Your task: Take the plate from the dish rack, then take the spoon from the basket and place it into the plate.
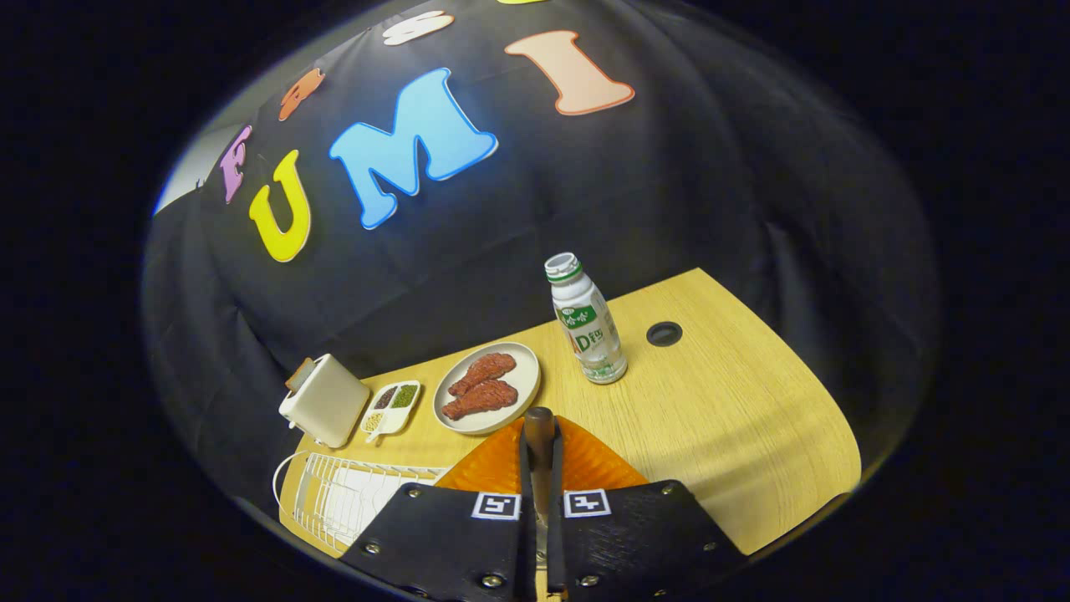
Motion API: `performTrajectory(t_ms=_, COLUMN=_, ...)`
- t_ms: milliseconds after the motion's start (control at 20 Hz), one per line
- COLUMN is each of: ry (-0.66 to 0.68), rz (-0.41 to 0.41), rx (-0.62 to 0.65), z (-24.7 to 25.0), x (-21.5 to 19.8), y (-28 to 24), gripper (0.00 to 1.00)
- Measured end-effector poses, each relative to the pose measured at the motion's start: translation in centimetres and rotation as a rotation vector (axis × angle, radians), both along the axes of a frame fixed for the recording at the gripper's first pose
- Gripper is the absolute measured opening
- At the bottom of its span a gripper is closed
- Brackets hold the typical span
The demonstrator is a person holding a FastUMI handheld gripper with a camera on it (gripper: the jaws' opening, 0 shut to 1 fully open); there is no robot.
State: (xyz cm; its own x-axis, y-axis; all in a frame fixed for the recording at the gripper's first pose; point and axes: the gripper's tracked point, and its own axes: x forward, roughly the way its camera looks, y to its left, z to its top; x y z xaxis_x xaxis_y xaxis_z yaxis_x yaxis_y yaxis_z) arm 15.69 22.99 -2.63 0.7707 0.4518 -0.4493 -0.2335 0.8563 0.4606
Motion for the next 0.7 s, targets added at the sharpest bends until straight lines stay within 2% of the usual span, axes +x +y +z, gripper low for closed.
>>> performTrajectory(t_ms=350, ry=-0.162, rz=0.077, rx=0.048, z=9.4, x=-4.8, y=0.1, gripper=0.05)
performTrajectory(t_ms=700, ry=-0.247, rz=0.26, rx=0.091, z=13.8, x=-14.6, y=4.9, gripper=0.05)
